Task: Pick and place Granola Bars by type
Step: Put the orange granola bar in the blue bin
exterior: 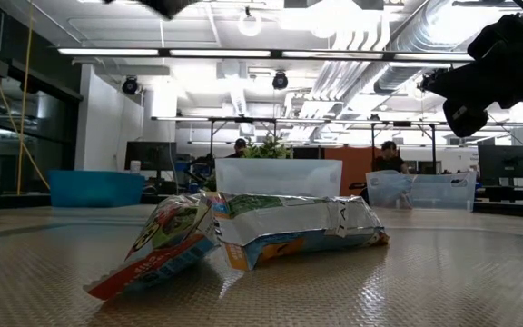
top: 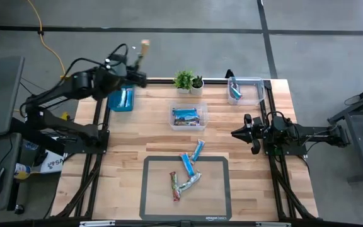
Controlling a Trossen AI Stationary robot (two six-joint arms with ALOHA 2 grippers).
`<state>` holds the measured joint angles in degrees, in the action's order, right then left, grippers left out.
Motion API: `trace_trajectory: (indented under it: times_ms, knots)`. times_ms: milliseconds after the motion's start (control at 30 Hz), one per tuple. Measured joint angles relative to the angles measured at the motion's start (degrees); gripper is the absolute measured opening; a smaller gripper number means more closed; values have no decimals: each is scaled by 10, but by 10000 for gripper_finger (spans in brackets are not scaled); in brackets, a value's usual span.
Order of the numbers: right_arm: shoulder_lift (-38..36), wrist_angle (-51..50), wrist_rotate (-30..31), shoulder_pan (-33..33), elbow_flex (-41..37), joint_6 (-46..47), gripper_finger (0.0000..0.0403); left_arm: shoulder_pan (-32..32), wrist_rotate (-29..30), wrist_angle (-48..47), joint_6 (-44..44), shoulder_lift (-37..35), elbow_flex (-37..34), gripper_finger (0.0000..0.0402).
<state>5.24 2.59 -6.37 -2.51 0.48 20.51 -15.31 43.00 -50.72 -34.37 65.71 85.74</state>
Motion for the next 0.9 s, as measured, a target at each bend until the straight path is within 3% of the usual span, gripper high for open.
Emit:
trace_trajectory:
  times_ms: [233, 333, 667, 900]
  knots:
    - [0, 0, 0, 0, 0, 0, 37, -57, 37, -236, -149, -23, -4, 22]
    - [0, 0, 0, 0, 0, 0, 39, -85, 19, -271, -200, -23, -36, 22]
    - [0, 0, 0, 0, 0, 0, 35, -193, -131, -189, -300, -22, -234, 21]
    - [0, 0, 0, 0, 0, 0, 39, -256, -206, -87, -298, -22, -325, 21]
